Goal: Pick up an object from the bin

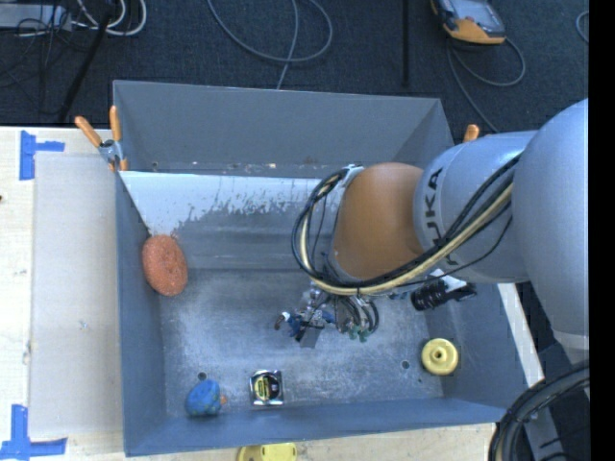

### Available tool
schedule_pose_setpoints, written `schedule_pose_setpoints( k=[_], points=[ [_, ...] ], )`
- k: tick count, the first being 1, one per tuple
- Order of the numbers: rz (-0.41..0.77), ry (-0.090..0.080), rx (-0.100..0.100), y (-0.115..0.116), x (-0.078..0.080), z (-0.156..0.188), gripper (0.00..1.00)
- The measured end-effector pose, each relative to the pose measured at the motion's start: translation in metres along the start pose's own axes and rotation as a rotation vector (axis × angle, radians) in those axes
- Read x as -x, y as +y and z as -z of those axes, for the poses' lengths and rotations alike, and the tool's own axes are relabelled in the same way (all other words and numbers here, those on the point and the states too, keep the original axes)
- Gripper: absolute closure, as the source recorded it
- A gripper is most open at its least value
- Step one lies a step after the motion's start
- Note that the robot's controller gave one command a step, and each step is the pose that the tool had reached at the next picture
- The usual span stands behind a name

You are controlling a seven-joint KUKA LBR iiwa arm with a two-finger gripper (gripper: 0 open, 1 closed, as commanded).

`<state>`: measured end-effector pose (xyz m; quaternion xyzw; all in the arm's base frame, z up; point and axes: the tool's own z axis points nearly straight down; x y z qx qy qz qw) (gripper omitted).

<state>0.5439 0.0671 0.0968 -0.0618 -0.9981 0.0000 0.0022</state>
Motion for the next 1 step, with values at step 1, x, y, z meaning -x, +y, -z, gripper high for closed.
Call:
schedule_pose_setpoints(
  k=[1],
  points=[
    [0.0,0.0,0.0,-0.0002,-0.0003,0.0155,1.0]
  ],
)
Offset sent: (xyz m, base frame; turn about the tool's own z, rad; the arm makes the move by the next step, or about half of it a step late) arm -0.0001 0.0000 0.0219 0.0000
